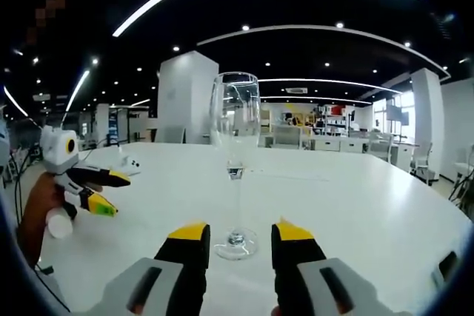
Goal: Stand the stemmed glass upright on the table place it in front of you
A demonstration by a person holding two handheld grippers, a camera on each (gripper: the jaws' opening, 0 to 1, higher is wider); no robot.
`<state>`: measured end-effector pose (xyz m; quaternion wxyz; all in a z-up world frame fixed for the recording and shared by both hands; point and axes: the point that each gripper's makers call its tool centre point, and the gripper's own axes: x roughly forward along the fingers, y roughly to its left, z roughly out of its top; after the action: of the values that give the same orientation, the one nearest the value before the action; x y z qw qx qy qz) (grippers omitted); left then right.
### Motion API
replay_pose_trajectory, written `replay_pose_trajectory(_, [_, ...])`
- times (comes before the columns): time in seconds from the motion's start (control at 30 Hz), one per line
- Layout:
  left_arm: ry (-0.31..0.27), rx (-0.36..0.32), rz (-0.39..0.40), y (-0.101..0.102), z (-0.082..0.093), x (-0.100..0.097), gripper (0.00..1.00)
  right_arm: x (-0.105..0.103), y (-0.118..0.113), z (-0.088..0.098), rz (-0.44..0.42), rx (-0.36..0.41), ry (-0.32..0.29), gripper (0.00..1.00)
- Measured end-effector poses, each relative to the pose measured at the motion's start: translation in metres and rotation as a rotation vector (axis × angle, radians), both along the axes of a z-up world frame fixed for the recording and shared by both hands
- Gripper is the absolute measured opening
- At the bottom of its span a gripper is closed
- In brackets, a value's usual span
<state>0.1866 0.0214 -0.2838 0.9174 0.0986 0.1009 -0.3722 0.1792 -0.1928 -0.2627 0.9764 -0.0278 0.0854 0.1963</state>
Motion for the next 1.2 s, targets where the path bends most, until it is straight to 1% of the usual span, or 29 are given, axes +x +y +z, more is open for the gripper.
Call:
replay_pose_trajectory(0.6, [0.003,0.000,0.001,-0.002,0.000,0.002,0.56,0.023,0.017,0.005,0.050,-0.017,-0.001,0.36])
replay_pose_trajectory(1.2, [0.004,-0.001,0.005,-0.001,0.001,0.004,0.56,0.037,0.025,0.009,0.074,-0.023,-0.004,0.36])
